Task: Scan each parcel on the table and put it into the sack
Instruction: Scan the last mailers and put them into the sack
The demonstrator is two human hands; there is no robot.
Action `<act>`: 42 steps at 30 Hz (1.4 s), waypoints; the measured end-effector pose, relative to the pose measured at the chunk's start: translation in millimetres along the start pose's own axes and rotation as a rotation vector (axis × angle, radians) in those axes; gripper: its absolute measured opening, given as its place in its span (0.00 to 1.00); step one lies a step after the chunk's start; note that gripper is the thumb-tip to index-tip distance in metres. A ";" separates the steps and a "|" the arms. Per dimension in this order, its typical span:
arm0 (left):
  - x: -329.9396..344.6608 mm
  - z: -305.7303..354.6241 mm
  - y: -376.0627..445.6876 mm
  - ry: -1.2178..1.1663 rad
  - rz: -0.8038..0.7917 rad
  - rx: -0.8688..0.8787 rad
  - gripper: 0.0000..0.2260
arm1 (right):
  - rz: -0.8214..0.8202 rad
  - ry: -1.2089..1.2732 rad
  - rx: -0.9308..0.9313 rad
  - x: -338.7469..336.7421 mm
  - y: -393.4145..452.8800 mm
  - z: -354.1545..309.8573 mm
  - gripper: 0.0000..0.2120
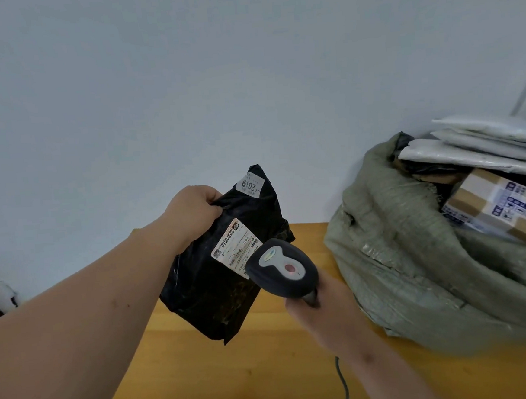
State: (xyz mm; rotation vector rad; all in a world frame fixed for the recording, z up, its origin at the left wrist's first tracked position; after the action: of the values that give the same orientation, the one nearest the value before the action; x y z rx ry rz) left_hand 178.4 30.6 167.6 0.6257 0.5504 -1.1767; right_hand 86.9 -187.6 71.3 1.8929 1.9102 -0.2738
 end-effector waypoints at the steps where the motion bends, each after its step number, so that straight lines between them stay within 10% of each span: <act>1: 1.1 3.3 -0.1 0.013 0.011 0.014 0.09 | 0.010 0.011 0.009 -3.8 -0.5 0.4 0.03; 20: -8.3 161.3 6.5 -0.127 0.428 0.487 0.12 | 0.501 0.438 0.194 -119.7 -4.8 -7.2 0.04; 31: 50.3 393.7 -36.1 -0.264 0.615 1.191 0.15 | 0.569 0.432 0.147 -240.5 16.8 18.6 0.03; 36: 164.0 459.4 -65.8 0.033 0.402 1.478 0.20 | 0.499 0.446 0.223 -275.7 25.1 47.9 0.03; 42: 266.3 435.3 -65.8 0.482 -0.112 1.200 0.21 | 0.388 0.474 0.254 -290.5 24.5 65.9 0.09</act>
State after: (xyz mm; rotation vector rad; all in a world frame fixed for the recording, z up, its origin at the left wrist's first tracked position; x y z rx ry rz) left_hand 224.1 -468.8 282.8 1.9540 0.2156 -1.4084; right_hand 113.5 -476.5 143.4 2.6360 1.7845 0.0675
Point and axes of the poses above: each hand's wrist, its own y-axis towards the middle knuckle, its own x-axis out of the palm, z = x × y, the point moved 9 cm from there along y, towards the middle knuckle, and after that the axes turned 10 degrees about z, right-handed, at the moved point
